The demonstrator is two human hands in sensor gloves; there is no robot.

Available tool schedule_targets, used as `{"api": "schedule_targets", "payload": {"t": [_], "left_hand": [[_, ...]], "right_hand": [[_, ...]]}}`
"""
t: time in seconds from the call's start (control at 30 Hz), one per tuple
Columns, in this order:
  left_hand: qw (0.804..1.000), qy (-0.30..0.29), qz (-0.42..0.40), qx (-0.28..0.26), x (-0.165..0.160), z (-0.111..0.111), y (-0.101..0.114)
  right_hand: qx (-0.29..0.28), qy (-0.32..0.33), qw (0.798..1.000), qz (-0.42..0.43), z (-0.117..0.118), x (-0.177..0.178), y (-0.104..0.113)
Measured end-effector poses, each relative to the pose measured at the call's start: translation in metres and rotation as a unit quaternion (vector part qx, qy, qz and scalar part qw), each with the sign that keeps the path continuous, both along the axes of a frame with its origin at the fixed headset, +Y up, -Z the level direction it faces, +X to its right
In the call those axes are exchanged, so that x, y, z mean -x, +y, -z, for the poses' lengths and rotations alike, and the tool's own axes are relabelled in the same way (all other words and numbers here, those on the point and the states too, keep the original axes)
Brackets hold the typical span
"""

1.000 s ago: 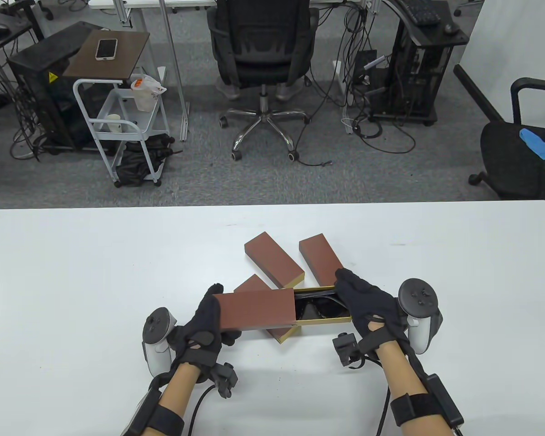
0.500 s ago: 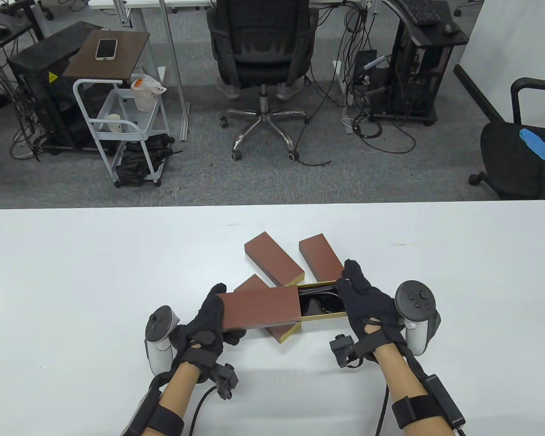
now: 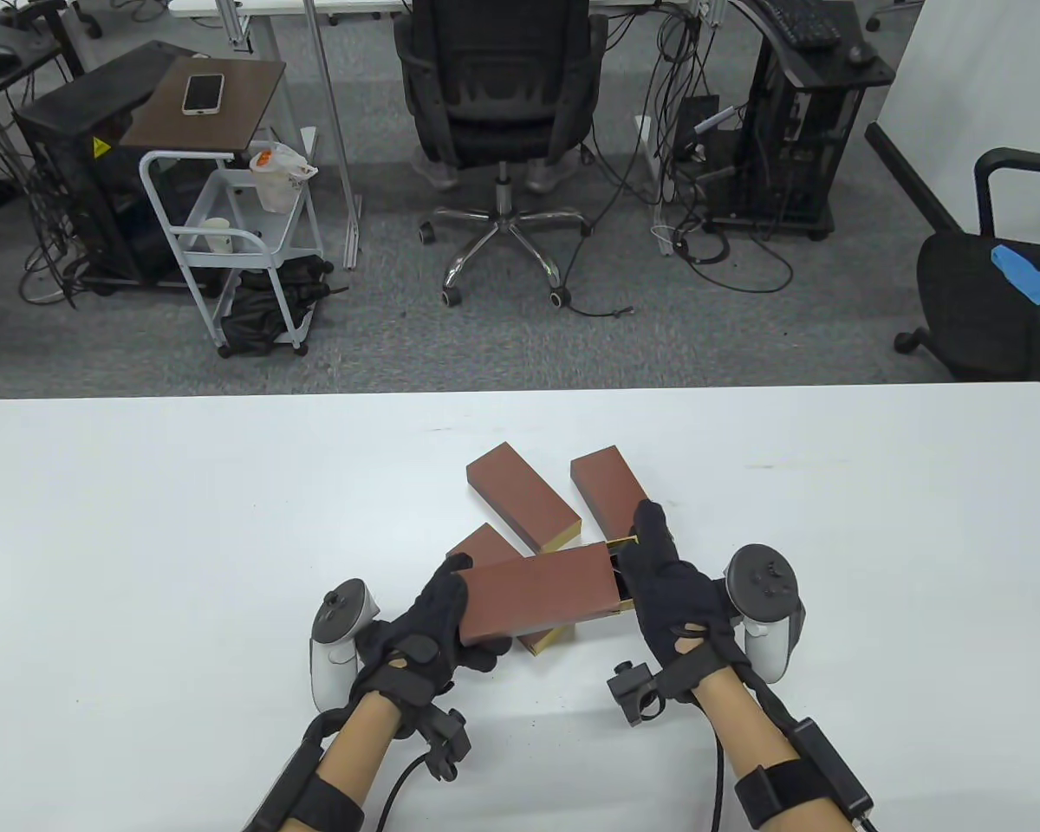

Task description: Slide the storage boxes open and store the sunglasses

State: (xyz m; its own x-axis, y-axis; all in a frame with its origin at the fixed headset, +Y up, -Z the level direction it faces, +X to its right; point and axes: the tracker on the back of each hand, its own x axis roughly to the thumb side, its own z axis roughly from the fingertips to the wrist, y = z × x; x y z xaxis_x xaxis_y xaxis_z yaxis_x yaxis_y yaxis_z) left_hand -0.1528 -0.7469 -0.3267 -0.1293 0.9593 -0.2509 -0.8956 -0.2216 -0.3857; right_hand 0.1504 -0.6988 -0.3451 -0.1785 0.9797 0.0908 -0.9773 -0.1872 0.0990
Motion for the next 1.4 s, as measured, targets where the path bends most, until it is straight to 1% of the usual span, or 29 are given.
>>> {"api": "schedule_targets", "payload": {"t": [0.2, 0.3, 0.4, 0.43, 0.5, 0.53, 0.57, 0.6, 0.63, 0.67, 0.7, 0.73, 0.83, 0.9, 0.93, 0.97, 1.03, 1.1, 1.17, 1.2, 1.27, 1.33, 1.4], "left_hand": [[1.000, -0.011, -0.006, 0.008, -0.006, -0.003, 0.001], [1.000, -0.005, 0.003, 0.003, -0.003, -0.002, 0.002], [1.000, 0.004, 0.007, 0.000, 0.002, -0.001, 0.001], [1.000, 0.006, 0.010, -0.002, 0.003, 0.000, 0.001], [1.000, 0.013, 0.028, -0.007, 0.004, -0.001, 0.001], [0.999, 0.019, 0.040, -0.011, 0.004, -0.001, 0.001], [0.999, 0.019, 0.047, -0.014, 0.004, 0.000, 0.001], [0.998, 0.016, 0.050, -0.016, 0.003, 0.000, 0.001], [0.998, 0.013, 0.056, -0.020, 0.002, -0.001, 0.001], [0.998, 0.013, 0.060, -0.022, 0.001, -0.001, 0.001], [0.998, 0.014, 0.062, -0.023, 0.000, -0.001, 0.001], [0.998, 0.012, 0.063, -0.026, -0.002, -0.002, 0.001], [0.998, -0.005, 0.056, -0.030, -0.007, -0.002, 0.001], [0.998, -0.016, 0.050, -0.033, -0.010, -0.003, 0.001], [0.998, -0.020, 0.048, -0.032, -0.012, -0.003, 0.001], [0.998, -0.023, 0.050, -0.033, -0.013, -0.004, 0.001], [0.997, -0.030, 0.059, -0.037, -0.012, -0.003, -0.001], [0.996, -0.024, 0.072, -0.037, -0.011, -0.002, -0.002], [0.995, -0.015, 0.087, -0.044, -0.009, -0.002, -0.001], [0.993, -0.010, 0.109, -0.053, -0.008, -0.001, 0.001], [0.986, 0.002, 0.151, -0.073, -0.007, 0.000, 0.005], [0.973, 0.025, 0.204, -0.107, -0.006, -0.001, 0.011], [0.956, 0.054, 0.251, -0.141, -0.002, -0.001, 0.017]], "right_hand": [[-0.001, 0.019, 1.000, -0.012, -0.001, 0.016, 0.002], [-0.004, 0.024, 0.999, -0.028, 0.001, 0.019, 0.002], [0.000, 0.043, 0.998, -0.036, 0.003, 0.019, 0.006], [-0.004, 0.048, 0.998, -0.043, 0.003, 0.018, 0.008], [-0.041, 0.058, 0.993, -0.094, 0.004, 0.019, 0.018], [-0.083, 0.070, 0.982, -0.158, 0.004, 0.020, 0.027], [-0.116, 0.093, 0.964, -0.220, 0.003, 0.022, 0.035], [-0.135, 0.112, 0.948, -0.264, 0.002, 0.024, 0.040], [-0.150, 0.127, 0.926, -0.322, 0.001, 0.026, 0.046], [-0.169, 0.148, 0.892, -0.392, -0.002, 0.031, 0.051], [-0.183, 0.159, 0.871, -0.427, -0.004, 0.035, 0.053], [-0.200, 0.173, 0.840, -0.473, -0.008, 0.041, 0.056], [-0.221, 0.192, 0.793, -0.534, -0.020, 0.056, 0.057], [-0.227, 0.195, 0.778, -0.552, -0.024, 0.063, 0.056], [-0.241, 0.178, 0.770, -0.563, -0.027, 0.066, 0.055], [-0.251, 0.178, 0.762, -0.570, -0.028, 0.069, 0.054], [-0.254, 0.163, 0.756, -0.581, -0.030, 0.072, 0.051], [-0.250, 0.162, 0.750, -0.590, -0.031, 0.073, 0.048], [-0.247, 0.159, 0.754, -0.588, -0.032, 0.071, 0.044], [-0.244, 0.157, 0.757, -0.585, -0.031, 0.070, 0.042], [-0.244, 0.152, 0.756, -0.588, -0.032, 0.066, 0.037], [-0.240, 0.135, 0.754, -0.597, -0.030, 0.060, 0.032], [-0.220, 0.111, 0.758, -0.603, -0.027, 0.050, 0.028]]}}
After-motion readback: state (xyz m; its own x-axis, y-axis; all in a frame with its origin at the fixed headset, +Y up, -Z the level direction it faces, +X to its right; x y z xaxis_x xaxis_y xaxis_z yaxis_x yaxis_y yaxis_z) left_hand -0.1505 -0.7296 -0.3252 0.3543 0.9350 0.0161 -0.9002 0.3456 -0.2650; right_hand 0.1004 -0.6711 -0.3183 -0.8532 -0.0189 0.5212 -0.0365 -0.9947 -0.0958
